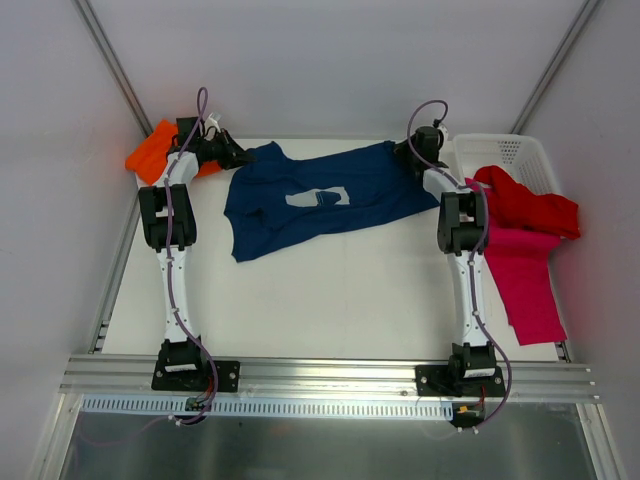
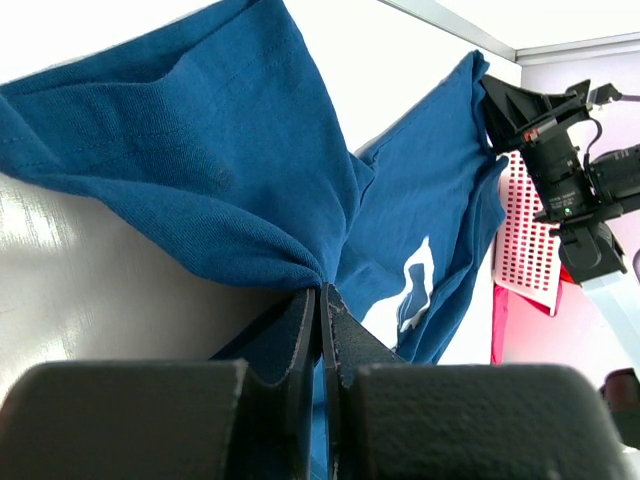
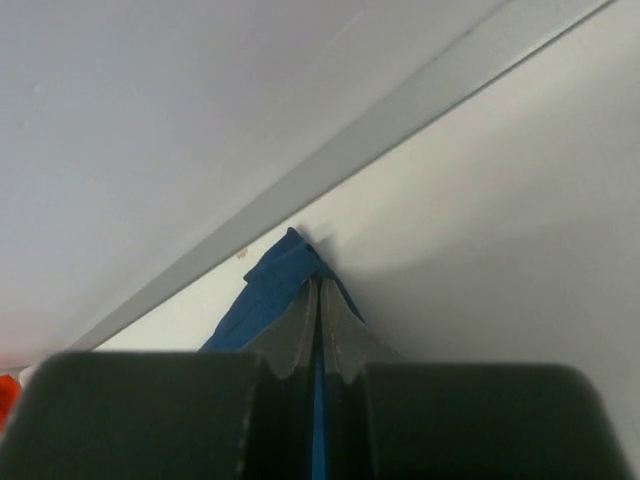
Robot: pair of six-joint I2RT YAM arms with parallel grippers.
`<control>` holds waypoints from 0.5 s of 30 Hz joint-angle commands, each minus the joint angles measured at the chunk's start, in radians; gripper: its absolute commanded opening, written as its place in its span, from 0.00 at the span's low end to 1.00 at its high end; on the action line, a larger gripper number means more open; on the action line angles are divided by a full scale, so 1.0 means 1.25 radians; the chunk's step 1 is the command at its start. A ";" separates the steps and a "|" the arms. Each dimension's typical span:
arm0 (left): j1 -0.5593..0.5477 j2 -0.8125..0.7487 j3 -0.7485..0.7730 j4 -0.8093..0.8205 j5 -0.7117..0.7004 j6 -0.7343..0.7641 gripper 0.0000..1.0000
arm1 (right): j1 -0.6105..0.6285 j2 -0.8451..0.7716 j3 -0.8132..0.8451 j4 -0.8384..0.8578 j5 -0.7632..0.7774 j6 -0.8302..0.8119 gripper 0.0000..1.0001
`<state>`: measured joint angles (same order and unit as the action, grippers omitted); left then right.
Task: Fold and stack the t-shirts
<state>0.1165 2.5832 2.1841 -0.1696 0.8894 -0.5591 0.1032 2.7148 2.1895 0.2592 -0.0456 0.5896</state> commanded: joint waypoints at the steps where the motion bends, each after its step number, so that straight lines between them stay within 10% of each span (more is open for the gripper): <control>1: -0.011 -0.024 0.021 0.019 0.022 0.005 0.00 | -0.015 -0.112 -0.053 0.021 -0.009 -0.054 0.00; 15: -0.032 -0.158 -0.005 0.020 -0.019 0.035 0.00 | -0.049 -0.365 -0.225 0.007 -0.022 -0.113 0.00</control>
<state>0.0841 2.5004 2.1834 -0.1699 0.8722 -0.5423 0.0494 2.3718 1.9285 0.2413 -0.0574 0.4831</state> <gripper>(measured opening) 0.010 0.011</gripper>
